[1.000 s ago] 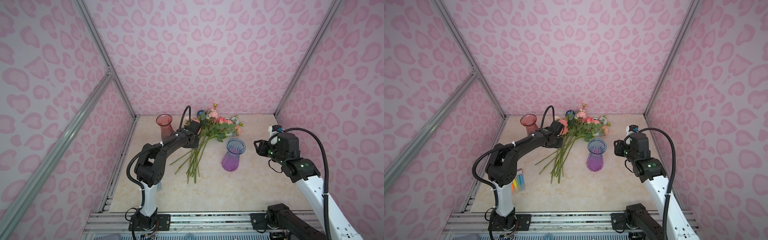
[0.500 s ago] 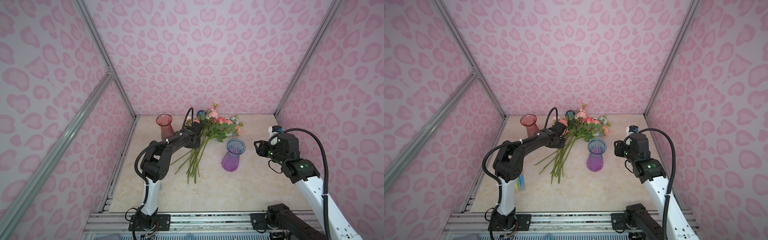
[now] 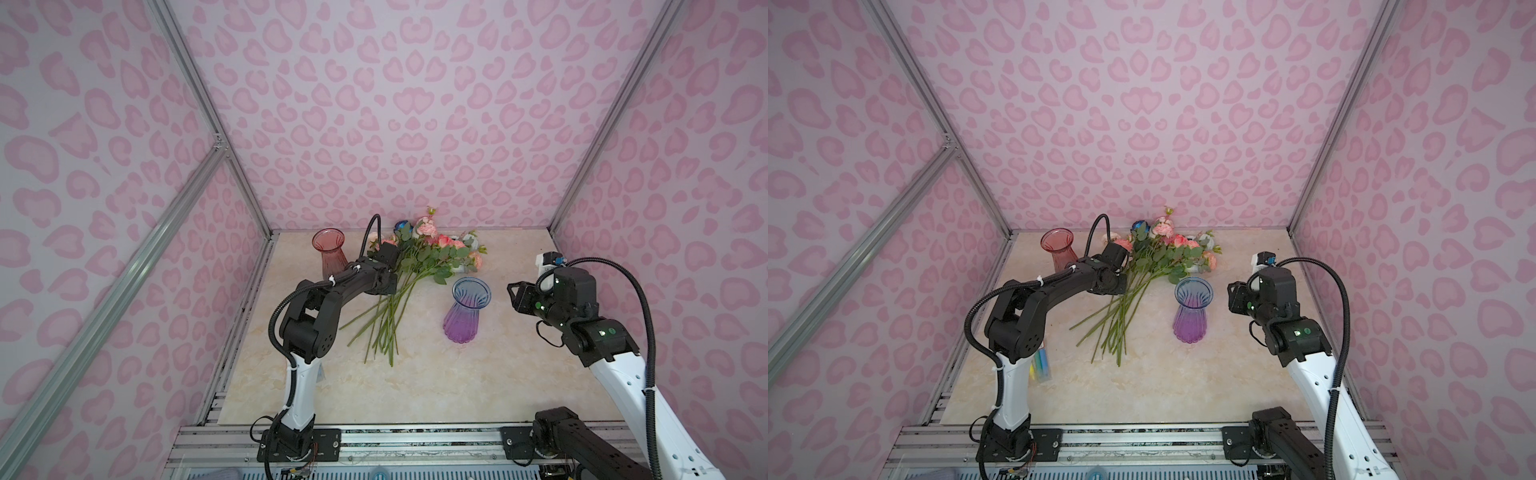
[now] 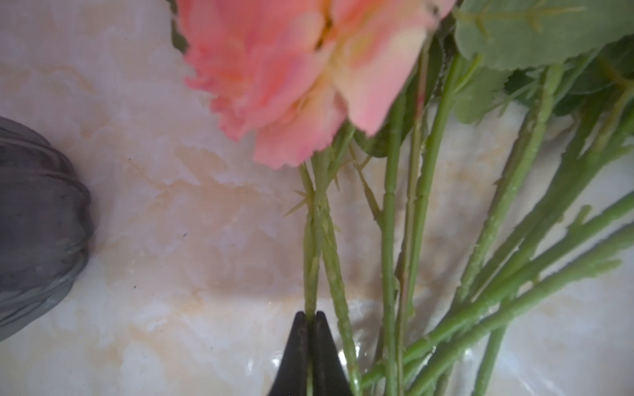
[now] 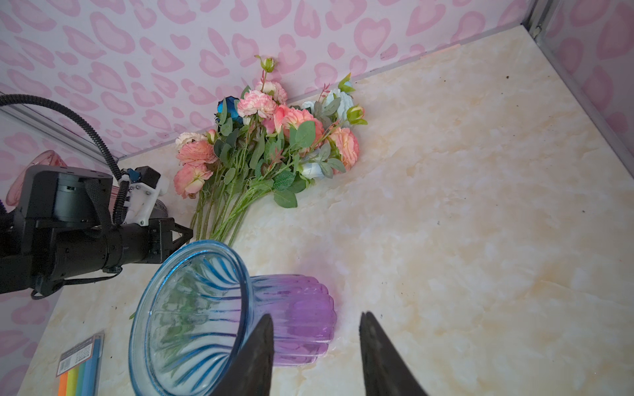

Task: Arrange the flowers into the vase
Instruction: 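Close the left gripper on one pink rose stem near the blooms, then lift the rose with the left gripper while the right gripper grasps its stem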

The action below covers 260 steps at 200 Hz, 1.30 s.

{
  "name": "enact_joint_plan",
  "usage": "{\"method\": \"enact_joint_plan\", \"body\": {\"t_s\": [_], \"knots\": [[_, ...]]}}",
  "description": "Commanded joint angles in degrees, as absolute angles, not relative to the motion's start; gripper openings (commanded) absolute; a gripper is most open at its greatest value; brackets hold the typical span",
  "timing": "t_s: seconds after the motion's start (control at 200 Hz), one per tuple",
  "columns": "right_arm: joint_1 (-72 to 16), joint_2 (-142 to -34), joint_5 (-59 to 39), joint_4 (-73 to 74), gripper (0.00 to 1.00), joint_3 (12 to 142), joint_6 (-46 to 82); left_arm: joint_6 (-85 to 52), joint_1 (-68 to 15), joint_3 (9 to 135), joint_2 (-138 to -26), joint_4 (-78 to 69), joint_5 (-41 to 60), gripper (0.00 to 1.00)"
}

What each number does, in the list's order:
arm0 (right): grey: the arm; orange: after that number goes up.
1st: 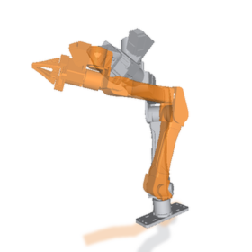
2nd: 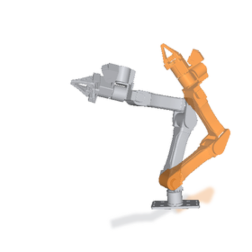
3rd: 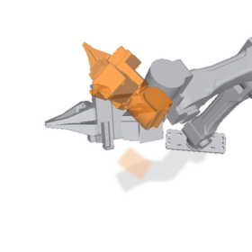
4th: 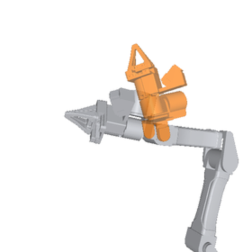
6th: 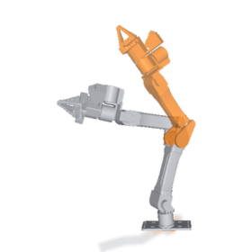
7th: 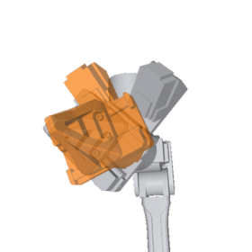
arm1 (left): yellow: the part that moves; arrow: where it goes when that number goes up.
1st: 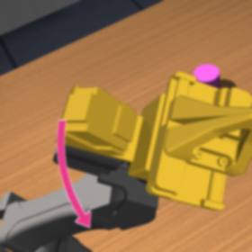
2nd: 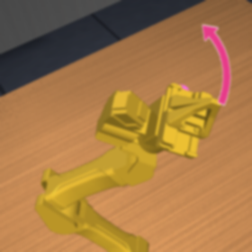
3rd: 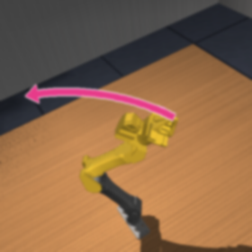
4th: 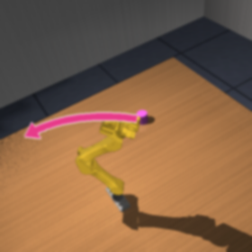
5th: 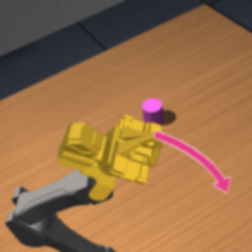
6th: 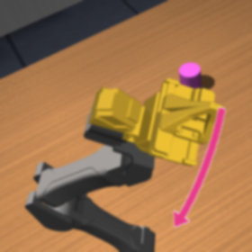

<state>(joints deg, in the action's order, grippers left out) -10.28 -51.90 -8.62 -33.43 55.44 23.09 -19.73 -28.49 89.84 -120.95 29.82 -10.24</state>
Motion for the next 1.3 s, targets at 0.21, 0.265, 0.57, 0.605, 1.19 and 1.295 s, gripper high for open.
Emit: {"method": "enact_joint_plan", "body": {"t_s": [0.21, 0.265, 0.57, 0.605, 1.19, 1.295], "knots": [[-10.36, -52.04, -9.49, -31.62, 0.43, 55.92, 22.94, -19.85, -28.46, 88.18, -113.98, 29.35, -6.97, 0.04], [-10.37, -52.03, -9.73, -31.51, 0.43, 56.04, 23.05, -19.96, -28.48, 87.77, -111.95, 29.53, -6.53, 0.04], [-10.87, -51.6, -13.84, -30.53, 0.44, 57.72, 24.11, -19.81, -29.33, 84.58, -98.57, 30.16, -6.07, 0.04], [-11.36, -51.38, -14.31, -30.16, 0.45, 58.12, 24.42, -19.78, -29.52, 84.31, -96.85, 30.14, -5.77, 0.04], [-35.33, -59.0, -12.96, -18.76, 0.51, 68.85, 33.84, -23.31, -38.51, 80.27, -81.25, 18.01, 8.23, 0.04], [-37.49, -63.26, -14.57, -14.93, 0.51, 69.72, 36.28, -24.21, -41.77, 79.22, -79.7, 14.91, 8.97, 0.04]]}}
